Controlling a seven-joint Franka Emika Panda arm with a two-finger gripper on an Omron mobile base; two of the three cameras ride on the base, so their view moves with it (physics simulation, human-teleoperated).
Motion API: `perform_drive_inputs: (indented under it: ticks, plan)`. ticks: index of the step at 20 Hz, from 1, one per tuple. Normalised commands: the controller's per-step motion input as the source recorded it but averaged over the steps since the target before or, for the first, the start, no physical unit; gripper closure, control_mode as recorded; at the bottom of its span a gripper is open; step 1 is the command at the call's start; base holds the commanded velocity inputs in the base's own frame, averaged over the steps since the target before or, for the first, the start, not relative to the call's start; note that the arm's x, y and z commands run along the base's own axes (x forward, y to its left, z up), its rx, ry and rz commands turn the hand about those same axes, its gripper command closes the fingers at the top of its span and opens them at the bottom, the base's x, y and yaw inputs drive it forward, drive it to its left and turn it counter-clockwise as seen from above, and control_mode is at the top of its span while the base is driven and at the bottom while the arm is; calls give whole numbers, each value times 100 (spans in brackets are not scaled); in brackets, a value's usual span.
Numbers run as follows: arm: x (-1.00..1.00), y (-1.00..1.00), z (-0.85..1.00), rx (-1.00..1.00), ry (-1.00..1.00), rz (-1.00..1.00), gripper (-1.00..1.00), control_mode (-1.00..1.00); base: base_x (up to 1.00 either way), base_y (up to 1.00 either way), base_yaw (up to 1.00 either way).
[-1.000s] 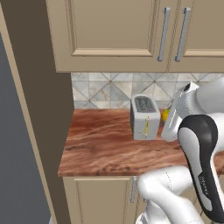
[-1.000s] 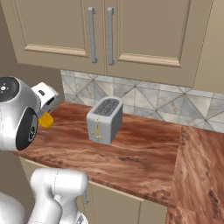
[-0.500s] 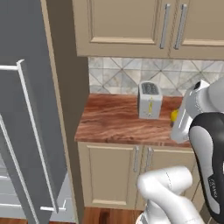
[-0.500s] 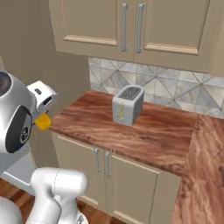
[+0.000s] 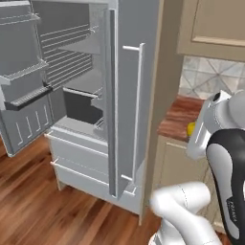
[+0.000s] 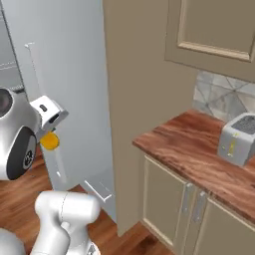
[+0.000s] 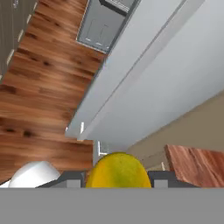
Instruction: Place the beer on the top shelf of the fridge to keep it out of children's reach, and place the eggplant and mango on lower shelves for easy access.
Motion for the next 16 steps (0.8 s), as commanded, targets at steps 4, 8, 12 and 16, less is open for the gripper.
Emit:
perform_drive_inputs:
  ticks: [4, 8, 12, 16]
  plan:
    - [0, 0, 0, 0, 0, 0, 100, 100, 0, 100, 62]
    - [0, 0, 0, 0, 0, 0, 100, 100, 0, 99, 57]
    - [0, 0, 0, 0, 0, 0, 100, 100, 5, 72, 50]
    - [0, 0, 0, 0, 0, 0, 100, 100, 38, 11, 47]
